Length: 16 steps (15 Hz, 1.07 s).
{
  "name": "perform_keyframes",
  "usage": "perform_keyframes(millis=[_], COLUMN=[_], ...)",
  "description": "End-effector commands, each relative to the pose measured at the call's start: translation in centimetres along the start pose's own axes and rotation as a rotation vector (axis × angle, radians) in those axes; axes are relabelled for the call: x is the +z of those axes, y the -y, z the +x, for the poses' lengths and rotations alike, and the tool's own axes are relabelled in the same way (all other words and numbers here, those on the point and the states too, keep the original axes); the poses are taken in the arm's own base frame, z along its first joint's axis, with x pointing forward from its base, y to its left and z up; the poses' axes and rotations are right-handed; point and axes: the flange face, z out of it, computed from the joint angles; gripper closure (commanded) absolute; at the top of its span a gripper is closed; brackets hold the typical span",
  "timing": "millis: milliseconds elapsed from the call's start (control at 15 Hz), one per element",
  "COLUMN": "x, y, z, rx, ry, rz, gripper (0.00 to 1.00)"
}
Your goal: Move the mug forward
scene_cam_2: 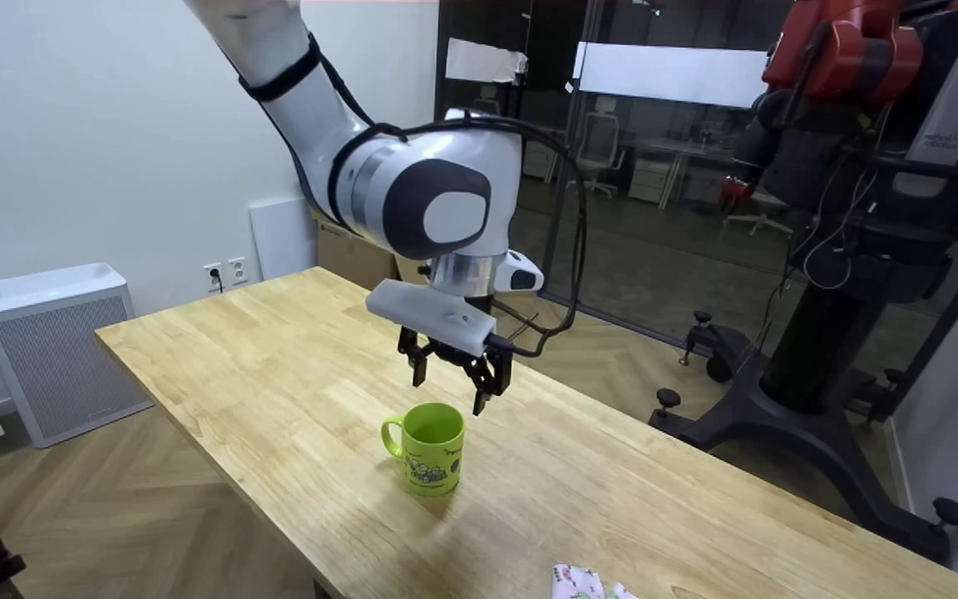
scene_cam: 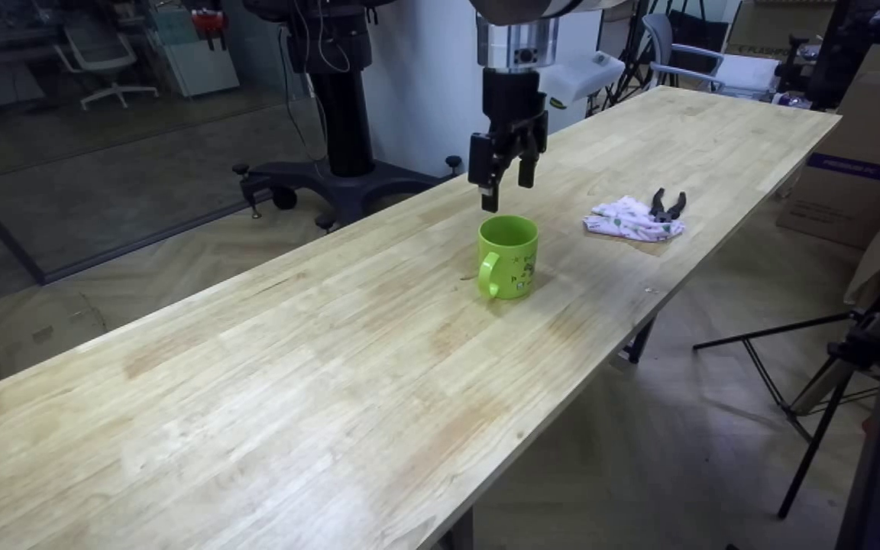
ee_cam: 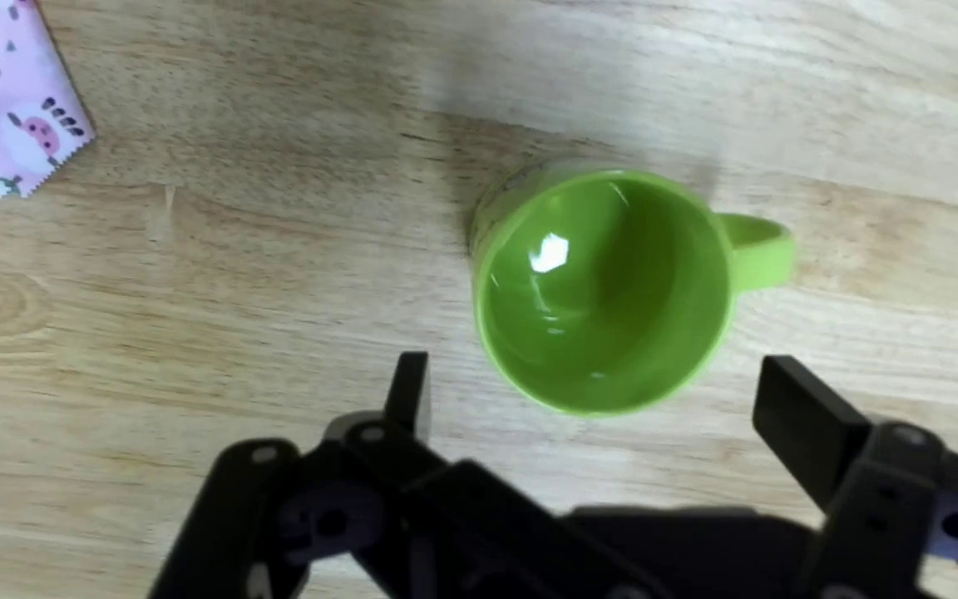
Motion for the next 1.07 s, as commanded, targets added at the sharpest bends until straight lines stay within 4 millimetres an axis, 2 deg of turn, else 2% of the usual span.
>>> perform_keyframes(millis=[0, 200, 400, 600, 667, 1000], x=[0.3, 1.1, 2.5, 3.0, 3.5, 3.5], y=[1.2, 2.8, 4.6, 6.6, 5.7, 6.7], z=[3.2, 5.2, 6.1, 5.3, 5.3, 5.3], rx=[0.186, 0.337, 0.436, 0.496, 0.434, 0.473], ry=[-0.028, -0.03, -0.006, -0.011, -0.004, -0.008], rz=[-0.04, -0.026, 0.001, 0.021, 0.012, 0.002], gripper=[0.0, 0.0, 0.0, 0.0, 0.0, 0.0])
